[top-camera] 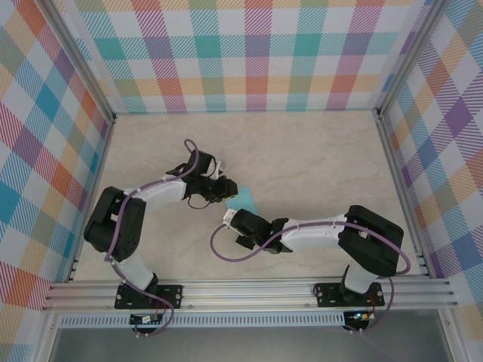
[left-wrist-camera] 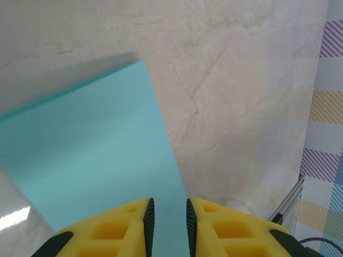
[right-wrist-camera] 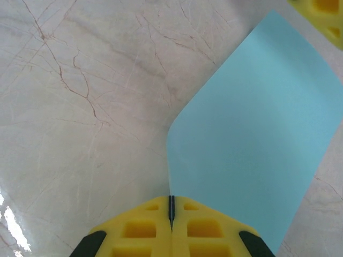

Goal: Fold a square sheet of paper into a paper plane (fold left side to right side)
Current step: Third fold the triangle at the center of the table.

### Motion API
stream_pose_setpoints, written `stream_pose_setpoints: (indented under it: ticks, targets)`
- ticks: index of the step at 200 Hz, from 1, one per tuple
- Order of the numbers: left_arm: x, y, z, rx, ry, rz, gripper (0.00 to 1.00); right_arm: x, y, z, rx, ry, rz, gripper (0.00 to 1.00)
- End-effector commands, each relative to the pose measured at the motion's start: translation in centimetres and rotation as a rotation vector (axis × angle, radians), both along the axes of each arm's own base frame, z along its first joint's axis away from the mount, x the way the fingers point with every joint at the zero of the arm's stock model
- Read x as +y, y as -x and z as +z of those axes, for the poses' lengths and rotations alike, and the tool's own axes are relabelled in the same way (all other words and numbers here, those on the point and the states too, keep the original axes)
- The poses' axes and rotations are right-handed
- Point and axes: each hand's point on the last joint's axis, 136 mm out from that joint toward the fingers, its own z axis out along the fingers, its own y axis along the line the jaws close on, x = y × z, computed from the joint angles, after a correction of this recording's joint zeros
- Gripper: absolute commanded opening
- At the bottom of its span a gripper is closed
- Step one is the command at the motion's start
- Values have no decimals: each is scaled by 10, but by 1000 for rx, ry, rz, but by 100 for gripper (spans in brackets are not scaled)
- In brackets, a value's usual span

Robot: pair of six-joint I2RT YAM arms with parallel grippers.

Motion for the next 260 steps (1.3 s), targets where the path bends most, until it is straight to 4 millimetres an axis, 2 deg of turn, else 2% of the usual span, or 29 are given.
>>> stream_pose_setpoints:
  ticks: [1,36,77,120,169,260]
  targets:
    - [-16,-14,-3,-17,33,-62,23,3,3,-3,32,-1,-3,0]
    - [-34,-19,-19,-6,-11,-116,21,6,3,-2,38,-10,-6,0]
    - [-40,-15,-50,45,-85,-136,17,7,5,-5,71,-20,-19,0]
    - [-44,-7,-73,80,-136,-152,13,5,9,-6,125,-35,-23,0]
    - [-41,0,-85,83,-179,-176,12,5,12,0,247,-111,-27,0]
    - [-40,3,-96,103,-193,-183,10,-17,-12,2,479,-213,-99,0]
